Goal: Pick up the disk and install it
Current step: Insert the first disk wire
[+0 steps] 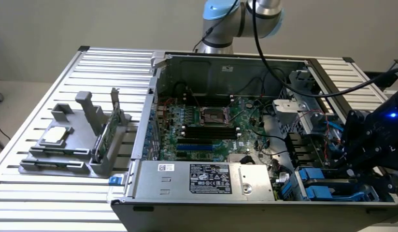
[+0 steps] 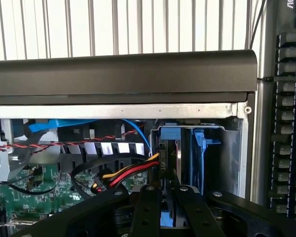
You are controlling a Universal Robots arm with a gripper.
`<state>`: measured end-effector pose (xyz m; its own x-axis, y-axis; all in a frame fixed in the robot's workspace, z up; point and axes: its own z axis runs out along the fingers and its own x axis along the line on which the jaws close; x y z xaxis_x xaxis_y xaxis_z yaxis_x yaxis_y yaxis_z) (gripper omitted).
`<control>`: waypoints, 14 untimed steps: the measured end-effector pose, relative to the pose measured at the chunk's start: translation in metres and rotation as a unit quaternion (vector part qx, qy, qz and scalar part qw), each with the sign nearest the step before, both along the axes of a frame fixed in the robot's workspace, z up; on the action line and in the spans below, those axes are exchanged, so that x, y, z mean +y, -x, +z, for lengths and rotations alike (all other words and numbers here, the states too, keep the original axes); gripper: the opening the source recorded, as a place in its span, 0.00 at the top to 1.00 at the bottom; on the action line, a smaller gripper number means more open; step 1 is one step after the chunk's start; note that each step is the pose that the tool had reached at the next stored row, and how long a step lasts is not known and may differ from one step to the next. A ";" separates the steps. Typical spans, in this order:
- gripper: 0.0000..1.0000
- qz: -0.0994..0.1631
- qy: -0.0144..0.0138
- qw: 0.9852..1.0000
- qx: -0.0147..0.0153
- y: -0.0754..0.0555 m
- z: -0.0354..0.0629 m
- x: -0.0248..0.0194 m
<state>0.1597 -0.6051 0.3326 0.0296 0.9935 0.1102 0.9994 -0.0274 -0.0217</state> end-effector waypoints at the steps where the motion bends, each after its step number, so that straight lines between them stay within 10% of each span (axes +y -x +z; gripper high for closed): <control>1: 0.83 0.000 0.000 1.000 0.000 0.000 -0.0002 0.0000; 14: 0.75 -0.001 0.001 1.000 0.001 0.000 0.0091 -0.0003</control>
<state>0.1598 -0.6053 0.3417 0.0311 0.9936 0.1087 0.9993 -0.0288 -0.0228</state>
